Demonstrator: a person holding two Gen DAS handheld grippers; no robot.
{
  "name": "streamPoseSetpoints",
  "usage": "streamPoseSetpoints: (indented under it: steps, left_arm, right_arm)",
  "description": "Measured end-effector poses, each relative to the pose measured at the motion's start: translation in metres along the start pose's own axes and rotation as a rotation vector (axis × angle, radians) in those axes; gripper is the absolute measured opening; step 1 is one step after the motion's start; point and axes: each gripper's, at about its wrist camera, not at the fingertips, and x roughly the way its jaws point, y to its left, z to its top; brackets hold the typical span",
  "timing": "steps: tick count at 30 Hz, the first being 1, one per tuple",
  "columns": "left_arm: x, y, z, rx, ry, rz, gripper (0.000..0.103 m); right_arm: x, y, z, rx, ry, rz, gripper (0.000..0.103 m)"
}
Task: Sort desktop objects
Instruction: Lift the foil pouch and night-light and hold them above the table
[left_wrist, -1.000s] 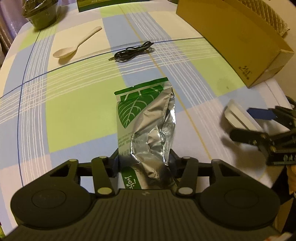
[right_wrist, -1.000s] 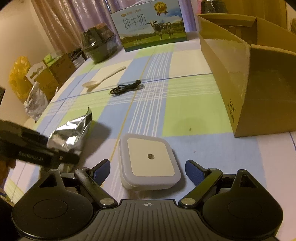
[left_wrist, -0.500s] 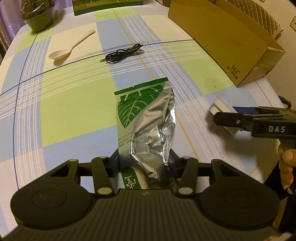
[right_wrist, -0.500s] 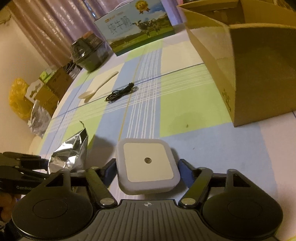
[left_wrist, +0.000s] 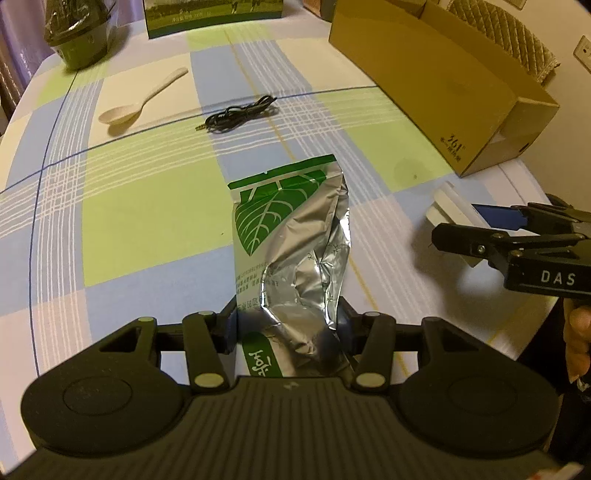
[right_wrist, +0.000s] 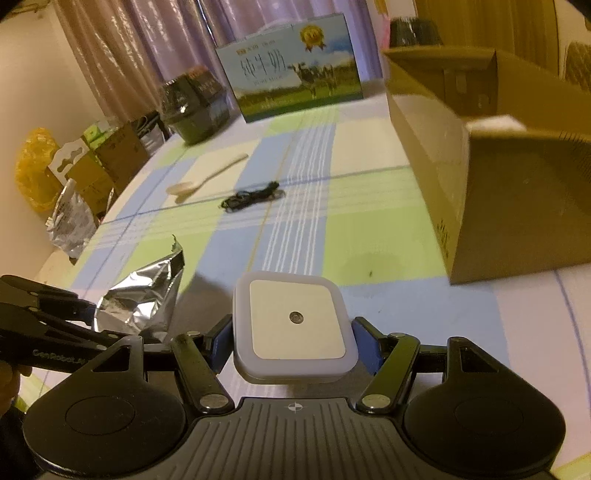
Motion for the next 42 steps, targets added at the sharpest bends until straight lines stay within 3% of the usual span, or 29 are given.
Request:
streamPoseSetpoints:
  steps: [20,42]
  left_arm:
    - [-0.059,-0.046,0.004,0.023,-0.11,-0.011,0.045]
    - [-0.079,-0.09,0.019,0.066,-0.175,-0.041,0.045]
  right_arm:
    - [-0.074,0.01,0.006,-0.029,-0.11,-0.026,0.065]
    - [-0.116,-0.014,0.011,0.016,-0.187,-0.061,0.065]
